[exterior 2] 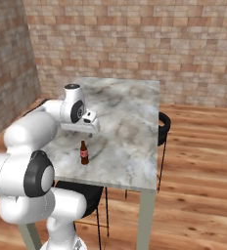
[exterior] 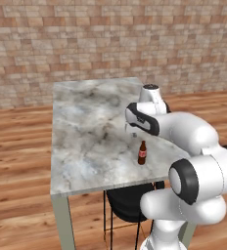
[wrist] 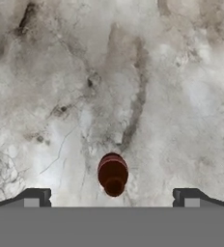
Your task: Place the large bottle from the dining counter next to the other large bottle outside the sink, and place the small bottle from the dining counter next to the other small bottle inside the sink.
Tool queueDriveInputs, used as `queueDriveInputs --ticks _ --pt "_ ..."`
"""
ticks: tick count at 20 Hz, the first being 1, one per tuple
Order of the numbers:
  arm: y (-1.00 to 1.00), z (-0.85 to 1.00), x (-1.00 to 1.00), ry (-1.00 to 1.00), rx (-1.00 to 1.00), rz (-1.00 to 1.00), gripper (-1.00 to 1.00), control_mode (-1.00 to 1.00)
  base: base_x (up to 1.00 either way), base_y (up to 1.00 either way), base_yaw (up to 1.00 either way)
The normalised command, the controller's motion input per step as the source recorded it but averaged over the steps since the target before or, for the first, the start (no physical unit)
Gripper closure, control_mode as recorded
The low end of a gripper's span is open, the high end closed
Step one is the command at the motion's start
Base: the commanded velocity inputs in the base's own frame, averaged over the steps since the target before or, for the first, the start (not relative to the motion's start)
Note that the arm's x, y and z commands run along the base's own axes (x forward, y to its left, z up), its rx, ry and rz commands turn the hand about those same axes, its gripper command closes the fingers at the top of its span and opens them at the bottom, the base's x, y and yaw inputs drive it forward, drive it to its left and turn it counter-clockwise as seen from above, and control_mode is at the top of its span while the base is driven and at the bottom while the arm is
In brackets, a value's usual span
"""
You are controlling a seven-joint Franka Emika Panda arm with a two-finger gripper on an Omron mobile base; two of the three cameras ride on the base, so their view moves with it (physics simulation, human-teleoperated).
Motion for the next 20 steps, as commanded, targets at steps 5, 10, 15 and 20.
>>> queueDriveInputs --ticks 5,10,15,20 --pt "0.00 -0.27 0.00 0.00 0.00 0.00 -1.00 -1.00 0.00 0.00 0.00" --pt "0.00 -0.21 0.00 0.00 0.00 0.00 -1.00 -1.00 0.00 0.00 0.00" --pt "0.00 -0.18 0.00 0.00 0.00 0.00 -1.00 -1.00 0.00 0.00 0.00" --pt "0.00 -0.17 0.00 0.00 0.00 0.00 -1.00 -1.00 0.00 0.00 0.00"
